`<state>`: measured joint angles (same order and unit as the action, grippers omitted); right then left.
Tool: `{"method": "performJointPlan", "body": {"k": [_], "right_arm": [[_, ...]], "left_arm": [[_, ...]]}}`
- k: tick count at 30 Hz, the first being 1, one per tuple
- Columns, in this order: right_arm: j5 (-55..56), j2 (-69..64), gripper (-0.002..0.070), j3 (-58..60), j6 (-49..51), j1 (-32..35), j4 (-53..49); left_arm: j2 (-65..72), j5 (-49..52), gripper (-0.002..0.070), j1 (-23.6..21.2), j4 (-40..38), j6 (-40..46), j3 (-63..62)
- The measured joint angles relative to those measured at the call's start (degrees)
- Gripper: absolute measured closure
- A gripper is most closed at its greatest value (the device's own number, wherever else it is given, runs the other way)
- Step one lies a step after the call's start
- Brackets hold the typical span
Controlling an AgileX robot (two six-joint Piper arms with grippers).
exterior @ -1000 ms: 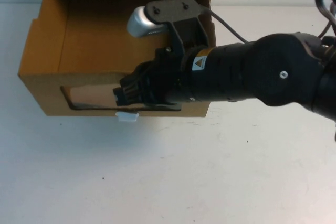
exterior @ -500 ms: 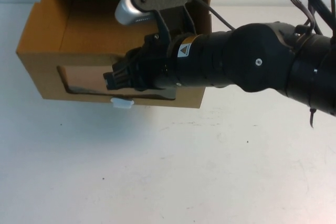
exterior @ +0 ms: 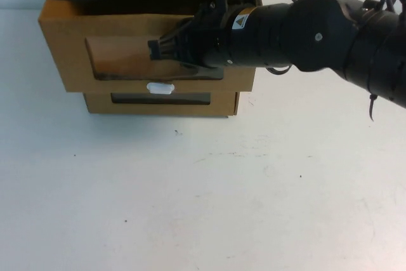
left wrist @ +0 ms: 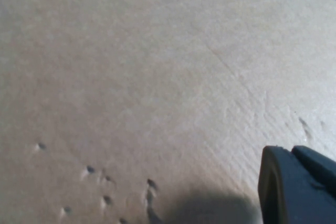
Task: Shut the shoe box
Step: Close the shoe box with your right arm
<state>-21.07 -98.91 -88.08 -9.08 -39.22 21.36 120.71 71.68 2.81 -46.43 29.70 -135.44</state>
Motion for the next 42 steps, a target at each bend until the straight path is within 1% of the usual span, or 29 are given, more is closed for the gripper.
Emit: {"method": "performJointPlan", "body": {"k": [8,13,16,19,24,29,35,42], "right_arm": [[-2.10,-4.92,0.0687,-6.83,0.14,1.16,-0.13],[-8.44,-6.31,0.0687,-10.69,0.00,1.74,0.54],[-11.66,-6.39,0.0687,-11.30,-3.03,1.79,4.24],[-12.51,-6.39,0.0687,-11.68,-6.84,1.79,8.60],[-9.40,-6.28,0.0687,-12.03,-9.40,1.79,10.63],[-4.69,-6.28,0.0687,-12.03,-9.64,2.01,10.75],[-3.03,-7.40,0.0688,-12.03,-9.73,2.49,10.73],[1.79,-8.86,0.0688,-12.03,-9.86,3.00,10.83]], "left_arm": [[0.00,0.00,0.0680,0.00,0.00,0.00,0.00],[0.00,0.00,0.0680,0.00,0.00,0.00,0.00],[0.00,0.00,0.0680,0.00,0.00,0.00,0.00],[0.00,0.00,0.0680,0.00,0.00,0.00,0.00],[0.00,0.00,0.0680,0.00,0.00,0.00,0.00],[0.00,0.00,0.0680,0.00,0.00,0.00,0.00],[0.00,0.00,0.0680,0.00,0.00,-0.11,0.00],[0.00,0.00,0.0680,0.00,0.00,-0.22,0.00]]}}
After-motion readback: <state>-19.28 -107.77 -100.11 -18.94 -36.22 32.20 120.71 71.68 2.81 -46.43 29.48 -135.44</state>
